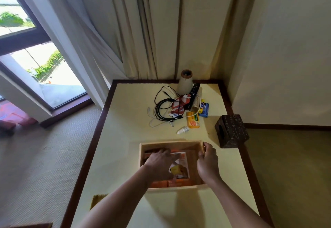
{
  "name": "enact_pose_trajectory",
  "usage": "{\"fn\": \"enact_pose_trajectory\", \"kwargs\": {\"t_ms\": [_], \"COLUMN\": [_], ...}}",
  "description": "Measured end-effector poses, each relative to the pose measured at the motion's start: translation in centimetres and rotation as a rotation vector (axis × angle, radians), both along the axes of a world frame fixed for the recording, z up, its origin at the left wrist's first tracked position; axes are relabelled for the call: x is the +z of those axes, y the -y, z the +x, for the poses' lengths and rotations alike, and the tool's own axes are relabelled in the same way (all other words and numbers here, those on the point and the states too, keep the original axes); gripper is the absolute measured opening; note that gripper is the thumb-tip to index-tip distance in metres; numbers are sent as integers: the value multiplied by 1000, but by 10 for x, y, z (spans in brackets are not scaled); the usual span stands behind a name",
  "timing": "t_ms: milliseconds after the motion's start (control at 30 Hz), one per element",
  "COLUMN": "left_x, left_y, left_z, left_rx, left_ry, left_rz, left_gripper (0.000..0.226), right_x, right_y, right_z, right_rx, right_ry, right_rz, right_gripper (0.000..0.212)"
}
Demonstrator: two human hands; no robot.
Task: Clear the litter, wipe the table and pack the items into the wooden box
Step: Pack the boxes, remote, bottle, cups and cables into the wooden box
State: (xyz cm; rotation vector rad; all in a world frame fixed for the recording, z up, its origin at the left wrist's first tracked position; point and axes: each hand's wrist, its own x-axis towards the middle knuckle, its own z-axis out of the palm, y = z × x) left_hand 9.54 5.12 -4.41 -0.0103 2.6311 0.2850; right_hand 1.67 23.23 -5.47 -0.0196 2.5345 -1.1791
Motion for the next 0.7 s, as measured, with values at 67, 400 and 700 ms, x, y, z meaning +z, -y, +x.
{"fn": "enact_pose_trajectory", "kwargs": {"t_ms": [67,400,700], "left_x": [2,51,-23], "left_y": [2,-16,-30], "left_z": [1,-92,-209], "left_rx": [1,236,294], "left_ry": [6,-467,-191], "left_rz": [27,180,8], "left_gripper": [89,21,46], "right_x": [0,20,14], "right_y": [0,8,56], "right_z": [-1,-94,-238], "right_rx": [1,30,323], "right_ry": [2,-179,-56], "right_rz": [20,-20,487], "right_gripper": [39,38,34]}}
